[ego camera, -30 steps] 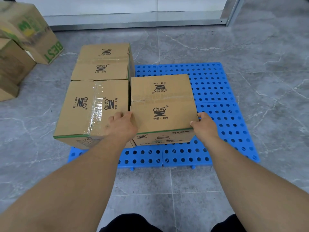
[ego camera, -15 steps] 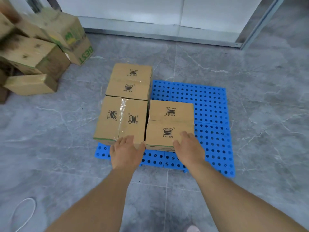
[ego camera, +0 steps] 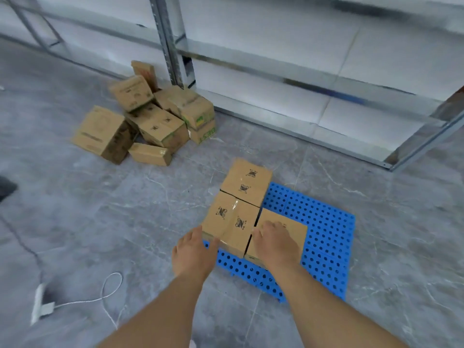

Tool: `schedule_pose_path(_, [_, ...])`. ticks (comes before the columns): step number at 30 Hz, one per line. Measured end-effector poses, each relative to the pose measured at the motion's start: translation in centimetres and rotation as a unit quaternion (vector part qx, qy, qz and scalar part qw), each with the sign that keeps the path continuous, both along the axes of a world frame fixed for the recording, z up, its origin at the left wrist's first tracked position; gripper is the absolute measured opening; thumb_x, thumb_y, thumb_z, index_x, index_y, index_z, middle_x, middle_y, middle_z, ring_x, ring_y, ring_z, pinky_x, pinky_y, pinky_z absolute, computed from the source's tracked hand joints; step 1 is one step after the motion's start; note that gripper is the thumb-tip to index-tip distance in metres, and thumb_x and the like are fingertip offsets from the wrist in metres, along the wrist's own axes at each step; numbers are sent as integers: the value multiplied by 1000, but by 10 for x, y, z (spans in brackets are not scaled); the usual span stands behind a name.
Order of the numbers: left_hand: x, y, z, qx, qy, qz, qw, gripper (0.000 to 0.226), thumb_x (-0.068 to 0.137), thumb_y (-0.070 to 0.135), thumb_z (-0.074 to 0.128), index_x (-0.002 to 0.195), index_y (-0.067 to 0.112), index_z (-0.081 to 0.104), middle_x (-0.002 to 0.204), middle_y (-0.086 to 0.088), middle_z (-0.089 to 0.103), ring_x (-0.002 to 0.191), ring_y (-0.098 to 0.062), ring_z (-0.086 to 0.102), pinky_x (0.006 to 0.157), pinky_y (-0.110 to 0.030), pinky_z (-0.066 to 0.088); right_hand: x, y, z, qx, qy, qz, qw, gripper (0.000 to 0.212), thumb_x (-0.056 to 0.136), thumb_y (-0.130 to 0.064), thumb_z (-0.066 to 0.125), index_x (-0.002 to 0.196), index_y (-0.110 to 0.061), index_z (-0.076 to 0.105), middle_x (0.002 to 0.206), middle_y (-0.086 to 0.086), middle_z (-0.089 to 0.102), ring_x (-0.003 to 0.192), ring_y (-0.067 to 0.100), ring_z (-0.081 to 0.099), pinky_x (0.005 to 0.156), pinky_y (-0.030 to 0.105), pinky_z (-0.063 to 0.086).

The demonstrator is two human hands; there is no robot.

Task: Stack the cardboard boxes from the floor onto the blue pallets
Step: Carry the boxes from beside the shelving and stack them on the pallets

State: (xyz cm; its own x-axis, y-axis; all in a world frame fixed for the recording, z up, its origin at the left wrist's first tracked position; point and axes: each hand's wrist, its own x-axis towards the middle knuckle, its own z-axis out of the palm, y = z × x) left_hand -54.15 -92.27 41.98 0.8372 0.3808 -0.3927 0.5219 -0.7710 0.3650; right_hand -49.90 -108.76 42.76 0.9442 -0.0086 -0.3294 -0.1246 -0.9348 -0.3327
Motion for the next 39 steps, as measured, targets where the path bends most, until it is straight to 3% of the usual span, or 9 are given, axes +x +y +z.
schedule_pose_path(8, [5, 110, 67, -4, -47, 96, 994, 69, 91, 58, 35, 148, 22, 19, 152, -2, 30, 141, -22, 24, 114, -39, 19, 30, 122, 72, 19, -50, 81, 995, 34, 96, -38, 31, 96, -12, 53, 103, 4, 53, 90, 21, 49, 72, 33, 39])
schedule_pose_path(12, [15, 186, 81, 6, -52, 121, 991, 71, 90, 59, 34, 148, 23, 17, 152, -2, 29, 141, -22, 23, 114, -39, 20, 47, 196, 84, 15, -44, 111, 993, 39, 97, -39, 31, 106, -10, 55, 108, 7, 55, 90, 21, 50, 69, 30, 36])
schedule_pose_path(15, [25, 243, 90, 17, -58, 137, 989, 71, 90, 60, 34, 149, 23, 17, 152, -2, 29, 141, -22, 23, 114, -39, 19, 62, 255, 93, 14, -43, 134, 990, 42, 98, -40, 31, 114, -10, 54, 115, 8, 54, 102, 24, 51, 75, 33, 38])
schedule_pose_path(21, [49, 337, 103, 36, -66, 148, 986, 74, 89, 61, 36, 149, 23, 16, 152, -2, 29, 140, -22, 24, 114, -40, 21, 92, 348, 102, 9, -47, 152, 987, 43, 98, -41, 32, 120, -10, 50, 121, 10, 52, 109, 26, 49, 85, 35, 41])
schedule_pose_path(30, [92, 388, 90, 24, -40, 151, 987, 79, 88, 62, 39, 150, 23, 7, 153, -3, 27, 141, -23, 23, 113, -39, 20, 137, 407, 86, -28, -41, 179, 983, 40, 96, -41, 36, 119, -12, 49, 121, 7, 51, 107, 24, 50, 80, 32, 40])
schedule_pose_path(39, [218, 449, 93, 68, -42, 135, 988, 81, 87, 62, 40, 149, 23, 8, 151, -3, 31, 139, -23, 26, 113, -39, 22, 266, 464, 78, 11, -43, 160, 986, 42, 95, -42, 36, 125, -15, 48, 122, 7, 51, 109, 25, 51, 80, 34, 42])
